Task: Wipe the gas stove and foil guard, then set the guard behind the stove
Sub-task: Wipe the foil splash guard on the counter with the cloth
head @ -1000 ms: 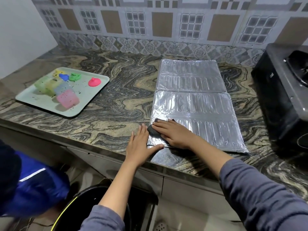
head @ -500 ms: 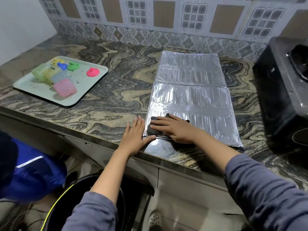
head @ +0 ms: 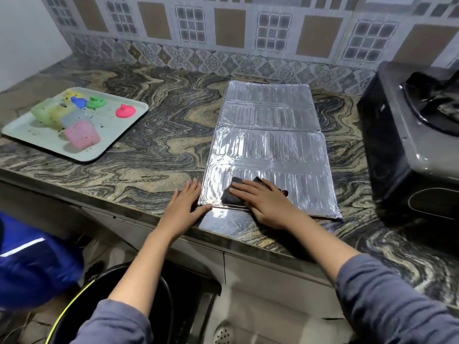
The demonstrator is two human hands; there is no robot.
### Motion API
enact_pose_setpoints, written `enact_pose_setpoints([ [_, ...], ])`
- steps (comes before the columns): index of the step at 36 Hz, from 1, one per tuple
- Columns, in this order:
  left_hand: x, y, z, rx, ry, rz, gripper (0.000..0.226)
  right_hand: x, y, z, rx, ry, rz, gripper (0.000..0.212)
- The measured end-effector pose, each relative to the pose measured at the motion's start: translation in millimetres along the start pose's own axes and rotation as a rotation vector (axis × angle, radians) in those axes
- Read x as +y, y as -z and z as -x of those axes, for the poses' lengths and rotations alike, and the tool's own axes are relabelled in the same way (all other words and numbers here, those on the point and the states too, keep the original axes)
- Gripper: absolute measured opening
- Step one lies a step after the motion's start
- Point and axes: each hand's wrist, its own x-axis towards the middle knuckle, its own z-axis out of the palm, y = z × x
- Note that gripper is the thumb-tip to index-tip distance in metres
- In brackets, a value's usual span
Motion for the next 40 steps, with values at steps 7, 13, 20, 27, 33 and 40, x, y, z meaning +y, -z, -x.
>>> enact_pose_setpoints([
  [7, -12, 10, -2, -0.07, -0.078, 0.023, 0.06, -34, -13, 0, 0.124, -0.3, -0.044, 0.054],
  [13, -15, 19, -2, -0.136, -0.132, 0.007, 0.058, -64, -17, -17, 0.144, -0.437, -0.069, 0.054],
  [20, -15, 16, -1, -0.116, -0.149, -0.069, 0.057, -80, -16, -32, 0.073, -0.317, -0.027, 0.062],
  [27, -12, 15, 2, -0.098, -0.148, -0.129, 0.056, -72, -17, -24, 0.048, -0.165, 0.053, 0.058],
  [33, -13, 12, 2, -0.088, -0.14, -0.151, 0.055, -61, -19, -5, 0.017, -0.111, 0.072, 0.056],
  [40, -15, 10, 3, -0.098, -0.131, -0.134, 0.055, -41, -16, 34, 0.085, -0.291, 0.018, 0.06],
])
